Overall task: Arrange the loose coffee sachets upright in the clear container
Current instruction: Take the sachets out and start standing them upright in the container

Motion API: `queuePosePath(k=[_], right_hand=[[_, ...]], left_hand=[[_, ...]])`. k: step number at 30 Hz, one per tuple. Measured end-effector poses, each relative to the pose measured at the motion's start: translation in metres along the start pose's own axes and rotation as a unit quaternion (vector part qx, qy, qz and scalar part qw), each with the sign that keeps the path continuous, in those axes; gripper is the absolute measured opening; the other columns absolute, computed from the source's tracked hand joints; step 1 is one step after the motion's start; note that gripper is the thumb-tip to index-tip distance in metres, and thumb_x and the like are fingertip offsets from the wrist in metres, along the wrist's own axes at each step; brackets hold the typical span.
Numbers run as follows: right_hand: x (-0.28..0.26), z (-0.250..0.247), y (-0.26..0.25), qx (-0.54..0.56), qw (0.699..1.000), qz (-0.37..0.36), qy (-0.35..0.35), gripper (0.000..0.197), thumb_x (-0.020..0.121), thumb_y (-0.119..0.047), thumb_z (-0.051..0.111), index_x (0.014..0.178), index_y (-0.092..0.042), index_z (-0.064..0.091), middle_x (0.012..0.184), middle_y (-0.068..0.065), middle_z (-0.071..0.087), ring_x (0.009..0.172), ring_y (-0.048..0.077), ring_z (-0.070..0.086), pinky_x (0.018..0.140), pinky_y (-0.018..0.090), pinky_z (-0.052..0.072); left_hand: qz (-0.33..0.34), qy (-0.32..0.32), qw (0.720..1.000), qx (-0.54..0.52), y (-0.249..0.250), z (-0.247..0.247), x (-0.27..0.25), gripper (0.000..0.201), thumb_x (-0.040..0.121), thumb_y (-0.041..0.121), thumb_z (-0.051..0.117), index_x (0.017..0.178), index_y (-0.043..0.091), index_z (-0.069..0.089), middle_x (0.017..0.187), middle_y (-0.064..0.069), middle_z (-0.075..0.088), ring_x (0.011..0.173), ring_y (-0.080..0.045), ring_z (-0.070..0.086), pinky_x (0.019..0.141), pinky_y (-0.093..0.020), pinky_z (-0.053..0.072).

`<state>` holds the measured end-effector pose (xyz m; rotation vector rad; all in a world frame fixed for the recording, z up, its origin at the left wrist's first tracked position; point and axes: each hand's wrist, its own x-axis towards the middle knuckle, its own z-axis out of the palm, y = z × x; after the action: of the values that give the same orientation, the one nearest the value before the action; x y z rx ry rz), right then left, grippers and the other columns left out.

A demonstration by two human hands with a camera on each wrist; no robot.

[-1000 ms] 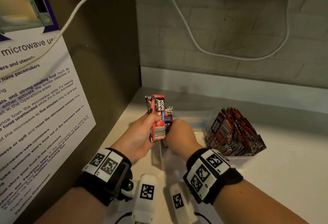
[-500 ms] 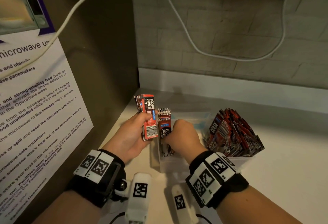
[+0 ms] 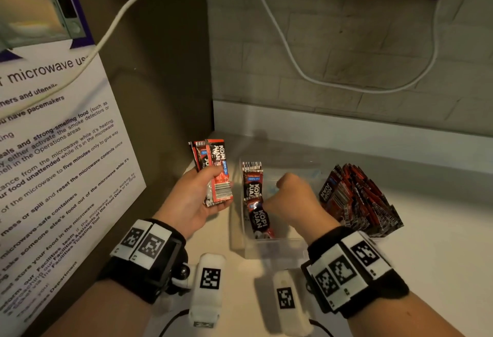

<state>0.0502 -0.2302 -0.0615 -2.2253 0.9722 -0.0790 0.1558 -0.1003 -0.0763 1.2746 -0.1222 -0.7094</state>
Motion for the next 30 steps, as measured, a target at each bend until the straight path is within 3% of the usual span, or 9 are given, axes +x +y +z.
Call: queuePosePath(k=[3,7,9,11,14,17,24,30], right_hand=[[0.004,0.012,0.000,-0.087,0.996,0.001,-0.036,0.031,0.076,-0.013,0.072,0.075,-0.014,0.042,0.076,-0.002,0.049,0.073,0.016,0.052,0.063,0.027,0.045],[0.012,0.024,0.003,-0.100,0.994,0.003,-0.039,0.025,0.078,-0.013,0.071,0.081,-0.015,0.046,0.076,0.000,0.049,0.077,0.020,0.053,0.065,0.028,0.045],[0.017,0.026,0.005,-0.085,0.996,-0.013,-0.006,0.021,0.081,-0.014,0.067,0.074,-0.015,0.047,0.079,0.003,0.054,0.071,0.020,0.052,0.060,0.024,0.040],[0.020,0.025,0.003,-0.039,0.998,-0.025,0.043,0.012,0.081,-0.013,0.067,0.081,-0.012,0.055,0.083,0.004,0.058,0.070,0.019,0.052,0.057,0.023,0.037],[0.023,0.023,-0.001,0.035,0.993,-0.032,0.108,0.014,0.081,-0.008,0.066,0.094,-0.010,0.062,0.084,0.004,0.058,0.075,0.021,0.052,0.062,0.025,0.038],[0.026,0.026,-0.003,0.051,0.988,-0.051,0.135,0.011,0.081,-0.008,0.066,0.088,-0.011,0.059,0.090,0.007,0.063,0.080,0.022,0.054,0.064,0.026,0.038],[0.034,0.042,0.008,0.016,0.996,-0.031,0.081,0.027,0.078,-0.016,0.073,0.094,-0.012,0.053,0.101,0.009,0.063,0.084,0.023,0.056,0.062,0.026,0.037],[0.039,0.047,0.010,-0.002,0.997,-0.034,0.073,0.022,0.075,-0.020,0.074,0.081,-0.013,0.054,0.086,0.006,0.062,0.073,0.021,0.055,0.050,0.022,0.034]], left_hand=[[0.001,-0.008,1.000,0.014,-0.005,0.004,0.000,0.022,0.092,0.023,0.058,0.110,0.014,0.067,0.093,-0.002,0.075,0.083,-0.016,0.066,0.085,-0.038,0.048],[0.002,-0.026,1.000,-0.006,-0.006,0.009,-0.002,0.022,0.094,0.022,0.056,0.112,0.013,0.066,0.076,0.002,0.074,0.067,-0.010,0.067,0.074,-0.031,0.049],[-0.003,-0.037,0.999,-0.022,-0.006,0.009,-0.003,0.023,0.094,0.020,0.055,0.114,0.012,0.064,0.073,0.003,0.073,0.062,-0.008,0.068,0.069,-0.029,0.047],[-0.008,-0.044,0.998,-0.034,-0.007,0.009,-0.003,0.023,0.095,0.019,0.053,0.114,0.012,0.064,0.072,0.003,0.073,0.059,-0.006,0.068,0.066,-0.028,0.046],[-0.012,-0.055,0.997,-0.044,-0.009,0.010,-0.004,0.021,0.094,0.019,0.053,0.111,0.012,0.065,0.078,0.000,0.074,0.064,-0.009,0.069,0.067,-0.030,0.048],[-0.013,-0.068,0.996,-0.047,-0.009,0.010,-0.006,0.017,0.093,0.019,0.055,0.107,0.014,0.065,0.083,-0.004,0.074,0.068,-0.013,0.070,0.068,-0.030,0.048],[-0.014,-0.077,0.997,-0.020,-0.008,0.012,-0.008,0.025,0.095,0.017,0.053,0.117,0.011,0.063,0.105,-0.013,0.073,0.089,-0.023,0.069,0.073,-0.033,0.051],[-0.009,-0.079,0.997,-0.015,-0.007,0.011,-0.008,0.027,0.095,0.017,0.054,0.120,0.012,0.061,0.107,-0.012,0.072,0.092,-0.023,0.069,0.078,-0.033,0.052]])
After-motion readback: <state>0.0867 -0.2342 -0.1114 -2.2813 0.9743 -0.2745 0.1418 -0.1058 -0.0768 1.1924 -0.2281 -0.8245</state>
